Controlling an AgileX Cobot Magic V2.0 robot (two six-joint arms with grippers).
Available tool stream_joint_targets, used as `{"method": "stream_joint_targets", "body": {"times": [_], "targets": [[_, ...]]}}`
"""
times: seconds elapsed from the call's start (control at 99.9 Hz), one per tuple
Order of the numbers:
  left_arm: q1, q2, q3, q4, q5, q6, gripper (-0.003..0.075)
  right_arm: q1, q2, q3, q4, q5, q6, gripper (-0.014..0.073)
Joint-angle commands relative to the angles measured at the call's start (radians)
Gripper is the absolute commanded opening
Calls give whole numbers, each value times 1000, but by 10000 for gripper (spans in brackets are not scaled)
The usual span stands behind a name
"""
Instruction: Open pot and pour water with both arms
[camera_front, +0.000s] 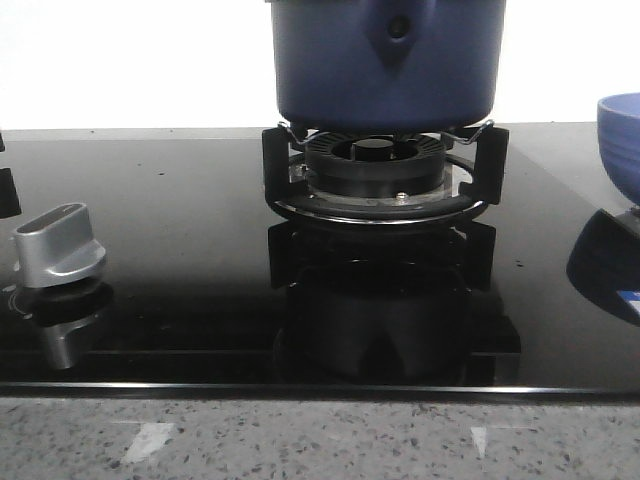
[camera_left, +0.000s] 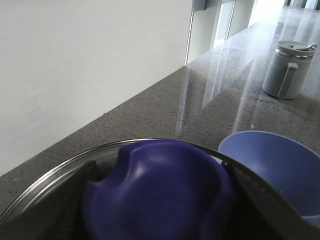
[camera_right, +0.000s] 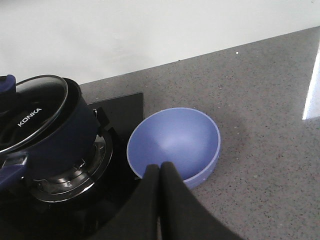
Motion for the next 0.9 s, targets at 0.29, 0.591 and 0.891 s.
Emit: {"method": "stream_joint_targets", "body": {"times": [0.29,0.591,0.891], "targets": [[-5,-7,-49,-99,31,2,316,3,10,-16,-6,-70,-14,-69],[-5,-5,-53,-111,22,55,316,3,10,-16,-6,-70,-14,-69],[-5,-5,-53,-147,24,105,318,3,10,-16,-6,-70,-14,-69]]}}
